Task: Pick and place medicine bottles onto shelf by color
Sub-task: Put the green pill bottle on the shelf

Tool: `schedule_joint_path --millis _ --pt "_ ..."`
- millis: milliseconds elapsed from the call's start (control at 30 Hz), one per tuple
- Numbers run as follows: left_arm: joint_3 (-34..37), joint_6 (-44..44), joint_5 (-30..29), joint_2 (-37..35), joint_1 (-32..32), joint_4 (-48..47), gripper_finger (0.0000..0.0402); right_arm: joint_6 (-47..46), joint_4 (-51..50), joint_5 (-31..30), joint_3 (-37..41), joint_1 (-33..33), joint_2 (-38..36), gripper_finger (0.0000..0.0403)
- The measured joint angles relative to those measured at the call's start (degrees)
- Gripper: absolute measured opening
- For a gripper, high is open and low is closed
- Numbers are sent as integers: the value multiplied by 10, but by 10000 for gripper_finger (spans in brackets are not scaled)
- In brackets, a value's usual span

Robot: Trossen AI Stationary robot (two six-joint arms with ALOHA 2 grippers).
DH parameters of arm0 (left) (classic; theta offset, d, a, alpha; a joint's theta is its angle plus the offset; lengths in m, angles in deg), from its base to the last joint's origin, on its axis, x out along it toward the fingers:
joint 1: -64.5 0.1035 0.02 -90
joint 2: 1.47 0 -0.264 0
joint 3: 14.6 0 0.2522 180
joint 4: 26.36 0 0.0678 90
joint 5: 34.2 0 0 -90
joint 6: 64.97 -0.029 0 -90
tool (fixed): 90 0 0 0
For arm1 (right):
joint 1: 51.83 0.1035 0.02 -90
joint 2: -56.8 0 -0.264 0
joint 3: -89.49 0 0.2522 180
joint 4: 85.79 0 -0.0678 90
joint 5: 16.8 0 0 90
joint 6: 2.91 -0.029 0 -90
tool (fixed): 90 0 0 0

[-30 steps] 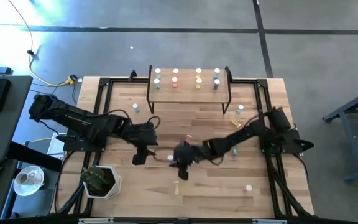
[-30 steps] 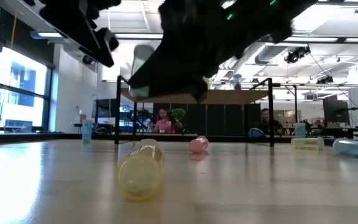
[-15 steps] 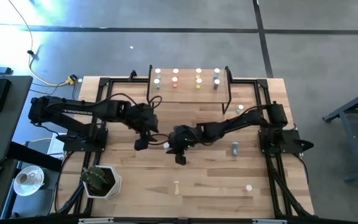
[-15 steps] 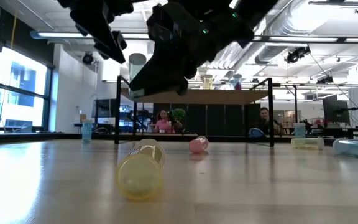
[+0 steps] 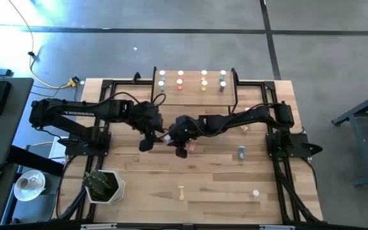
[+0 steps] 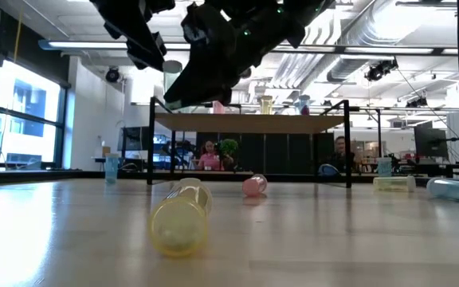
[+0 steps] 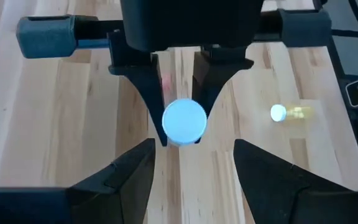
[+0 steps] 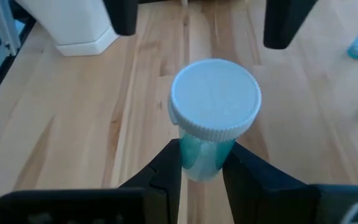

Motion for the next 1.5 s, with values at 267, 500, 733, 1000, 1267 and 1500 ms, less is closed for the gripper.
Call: schedule_joint_path --millis 267,500,733,1000,1267,1500 --pt "3 -1 -19 20 0 29 209 4 5 -1 0 -6 0 81" --pt "4 -3 -7 45 -1 43 209 6 -1 -7 0 -6 0 81" --pt "4 -3 -5 45 0 55 202 9 5 -7 0 -6 0 81" --pt "4 -3 -6 45 0 53 158 9 5 -10 0 -6 0 81" --pt "4 -8 -6 45 0 51 116 9 5 -9 0 -6 0 81" --pt "4 -9 -6 45 0 50 110 9 5 -9 0 -6 0 81"
